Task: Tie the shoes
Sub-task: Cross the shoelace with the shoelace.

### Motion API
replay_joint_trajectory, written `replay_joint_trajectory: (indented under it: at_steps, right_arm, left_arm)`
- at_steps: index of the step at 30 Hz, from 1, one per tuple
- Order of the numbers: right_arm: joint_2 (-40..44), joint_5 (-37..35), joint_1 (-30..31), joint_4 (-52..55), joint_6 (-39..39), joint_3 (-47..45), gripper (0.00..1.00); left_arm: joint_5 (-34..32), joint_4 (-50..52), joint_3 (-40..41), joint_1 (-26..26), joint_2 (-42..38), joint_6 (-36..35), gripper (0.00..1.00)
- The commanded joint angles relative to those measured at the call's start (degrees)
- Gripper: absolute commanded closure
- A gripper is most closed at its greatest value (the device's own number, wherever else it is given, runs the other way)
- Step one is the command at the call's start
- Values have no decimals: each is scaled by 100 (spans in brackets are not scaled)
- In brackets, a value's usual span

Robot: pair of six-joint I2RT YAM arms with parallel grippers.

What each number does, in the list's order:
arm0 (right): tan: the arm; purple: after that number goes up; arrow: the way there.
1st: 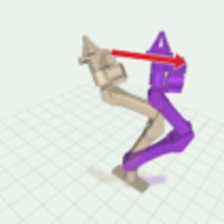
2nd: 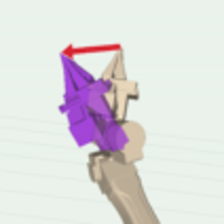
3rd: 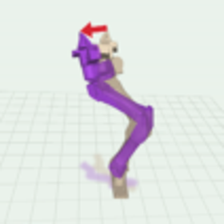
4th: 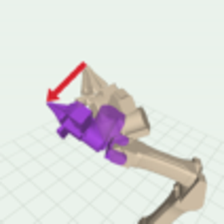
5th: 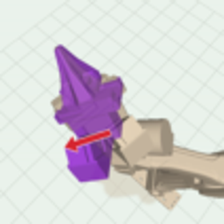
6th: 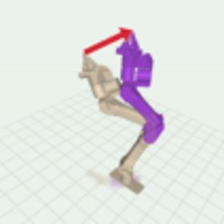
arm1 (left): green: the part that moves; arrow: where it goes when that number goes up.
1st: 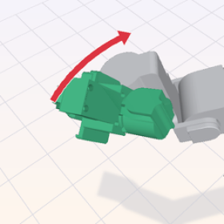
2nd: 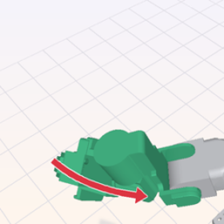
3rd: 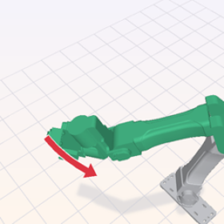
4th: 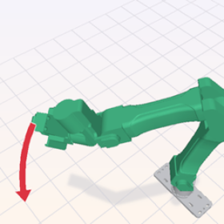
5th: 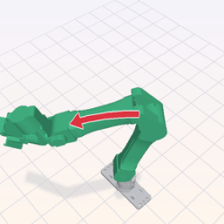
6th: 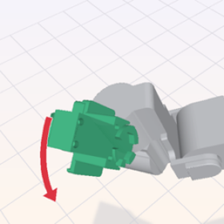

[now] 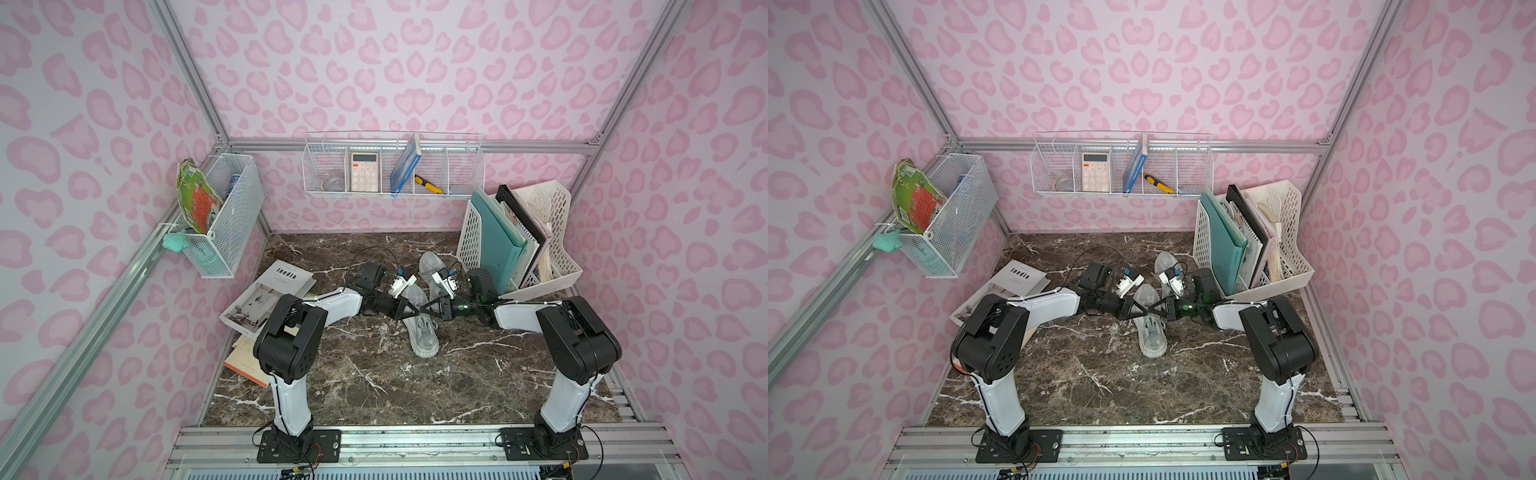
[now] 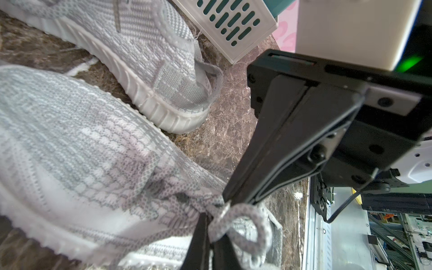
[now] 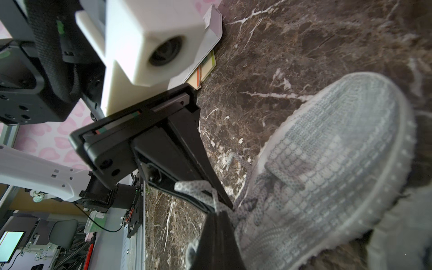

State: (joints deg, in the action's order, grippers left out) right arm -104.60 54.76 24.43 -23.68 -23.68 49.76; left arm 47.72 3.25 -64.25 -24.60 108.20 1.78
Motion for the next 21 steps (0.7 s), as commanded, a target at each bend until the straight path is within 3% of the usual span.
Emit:
replay_joint_trajectory:
  at_steps: [1,10,21]
  right_arm:
    - [54,-102,-34,374,353,108,100]
    - [19,-241,-15,636,555,189,100]
    - [-30,19,31,87,147,88,100]
  left_arm:
    - [-51,-118,56,25,-95,50,100]
    - [88,-342,114,8,-47,320,98]
    - [160,-521,44,-80,122,338,80]
